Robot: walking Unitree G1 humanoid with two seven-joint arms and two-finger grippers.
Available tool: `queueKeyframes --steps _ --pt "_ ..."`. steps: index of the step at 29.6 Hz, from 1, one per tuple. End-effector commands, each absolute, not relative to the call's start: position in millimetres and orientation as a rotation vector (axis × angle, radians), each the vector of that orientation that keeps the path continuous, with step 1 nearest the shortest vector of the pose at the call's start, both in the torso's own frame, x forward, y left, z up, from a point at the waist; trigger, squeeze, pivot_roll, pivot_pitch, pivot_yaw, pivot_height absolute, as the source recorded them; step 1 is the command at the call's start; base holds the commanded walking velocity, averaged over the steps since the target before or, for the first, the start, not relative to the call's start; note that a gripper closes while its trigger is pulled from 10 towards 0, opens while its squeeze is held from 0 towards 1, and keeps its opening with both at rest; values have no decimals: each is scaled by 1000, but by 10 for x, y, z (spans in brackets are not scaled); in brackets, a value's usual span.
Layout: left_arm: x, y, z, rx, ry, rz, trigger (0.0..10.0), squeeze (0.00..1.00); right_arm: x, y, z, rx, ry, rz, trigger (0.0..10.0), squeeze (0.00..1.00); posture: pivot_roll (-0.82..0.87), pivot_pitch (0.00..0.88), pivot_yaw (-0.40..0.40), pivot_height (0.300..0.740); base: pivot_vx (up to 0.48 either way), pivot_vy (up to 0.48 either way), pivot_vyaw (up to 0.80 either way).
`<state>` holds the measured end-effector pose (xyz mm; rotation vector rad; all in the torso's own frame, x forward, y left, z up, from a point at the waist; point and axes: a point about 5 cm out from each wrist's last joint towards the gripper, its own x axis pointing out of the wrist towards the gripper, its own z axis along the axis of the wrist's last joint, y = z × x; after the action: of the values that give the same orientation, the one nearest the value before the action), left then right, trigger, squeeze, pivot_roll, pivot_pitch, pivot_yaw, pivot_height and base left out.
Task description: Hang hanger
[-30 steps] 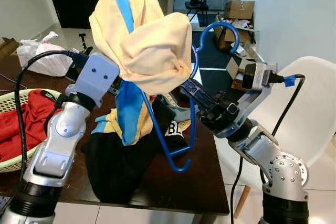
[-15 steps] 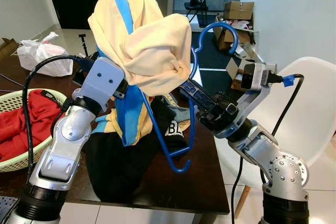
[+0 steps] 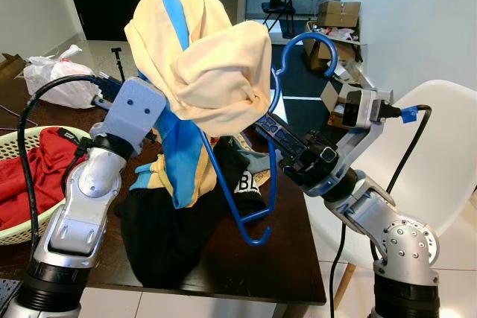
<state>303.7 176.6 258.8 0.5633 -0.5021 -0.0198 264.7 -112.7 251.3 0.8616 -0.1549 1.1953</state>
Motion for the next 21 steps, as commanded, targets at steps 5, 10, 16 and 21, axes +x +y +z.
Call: queueKeyframes --steps 5,10,16,21 --pt "2978 1844 2512 624 -471 -11 0 0 2633 -1134 2585 876 -215 1195 10000 0 105 1 1 740 0 0 0" --pt "2861 1998 2303 682 -388 -5 0 0 2705 -1182 2626 948 -254 1153 10000 0 114 1 -1 740 0 0 0" --pt "2656 2154 1930 723 -252 -14 0 0 2767 -1272 2704 1072 -321 1126 10000 0 117 1 -2 740 0 0 0" --pt "2378 2206 1493 742 -97 -51 0 0 2845 -1330 2737 1122 -347 1092 10000 0 135 3 -9 740 0 0 0"
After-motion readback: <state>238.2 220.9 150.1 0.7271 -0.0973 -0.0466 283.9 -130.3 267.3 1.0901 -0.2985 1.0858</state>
